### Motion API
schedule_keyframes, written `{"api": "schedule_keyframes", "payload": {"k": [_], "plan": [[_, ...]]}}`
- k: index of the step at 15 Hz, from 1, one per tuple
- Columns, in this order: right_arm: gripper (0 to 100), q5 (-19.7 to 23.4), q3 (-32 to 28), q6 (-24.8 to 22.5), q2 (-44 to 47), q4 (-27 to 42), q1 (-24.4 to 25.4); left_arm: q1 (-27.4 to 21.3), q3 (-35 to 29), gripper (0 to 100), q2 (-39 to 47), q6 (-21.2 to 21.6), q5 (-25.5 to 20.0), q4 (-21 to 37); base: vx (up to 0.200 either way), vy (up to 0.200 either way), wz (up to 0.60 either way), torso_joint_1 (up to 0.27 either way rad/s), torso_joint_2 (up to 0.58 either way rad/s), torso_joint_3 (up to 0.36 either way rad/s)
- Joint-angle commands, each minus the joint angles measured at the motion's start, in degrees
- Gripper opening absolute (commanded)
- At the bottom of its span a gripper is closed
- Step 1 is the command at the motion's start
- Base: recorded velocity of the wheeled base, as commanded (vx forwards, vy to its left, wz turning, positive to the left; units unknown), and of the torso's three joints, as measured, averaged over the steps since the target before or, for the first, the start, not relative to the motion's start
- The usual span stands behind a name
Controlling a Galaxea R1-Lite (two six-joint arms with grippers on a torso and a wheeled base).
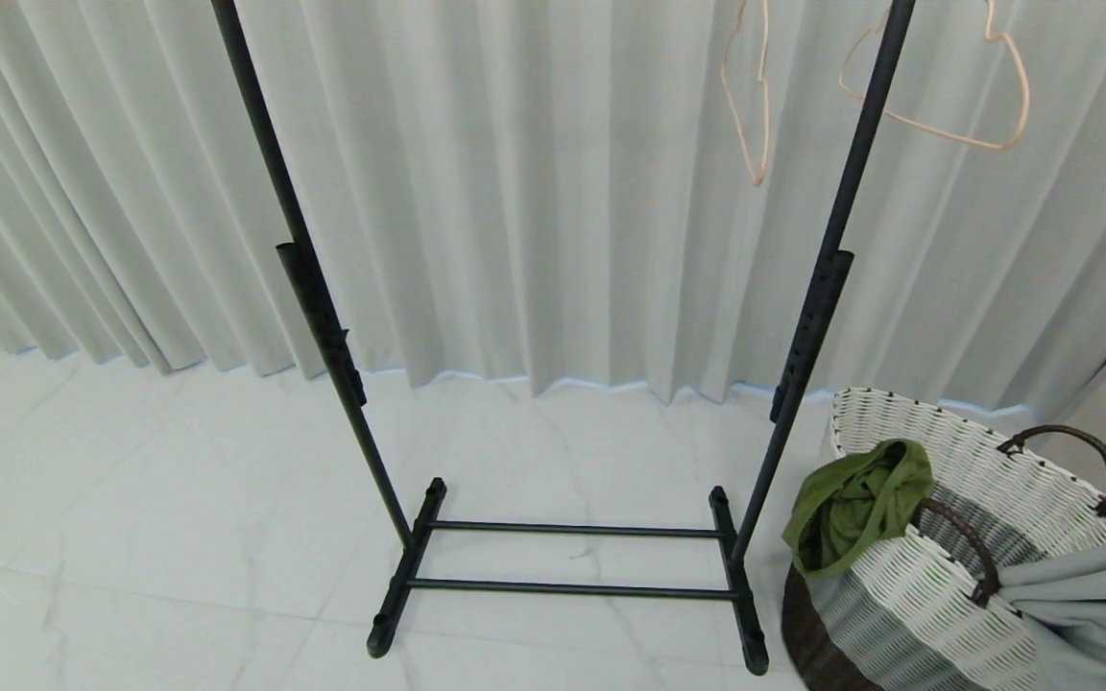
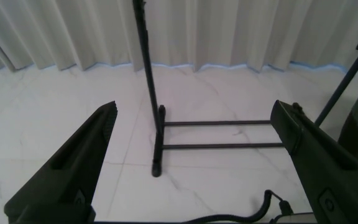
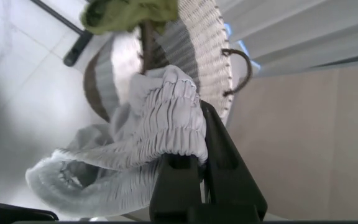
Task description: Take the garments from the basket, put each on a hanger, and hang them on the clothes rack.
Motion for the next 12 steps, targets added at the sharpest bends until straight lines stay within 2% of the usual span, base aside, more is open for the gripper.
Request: {"api": "schedule_keyframes", "payload": {"k": [1, 8, 12], "plan": [[0, 0.04, 0.11, -0.01, 0.39, 0.01, -0.01, -0.02, 0.01, 100, 0.0, -0.09, 0.01, -0.02, 0.0, 0.0, 0.0, 0.0, 0.0, 0.0], [0, 0.04, 0.2, 0.61, 0.75, 4.05, -0.1, 0.07, 0.01, 100, 0.09, -0.01, 0.01, 0.06, 0.0, 0.0, 0.0, 0.0, 0.0, 0.0], [0, 0.13, 0.03, 2.72, 1.01, 5.19, -0.19, -0.02, 0.01, 100, 0.0, -0.01, 0.01, -0.02, 0.0, 0.0, 0.0, 0.0, 0.0, 0.0]]}}
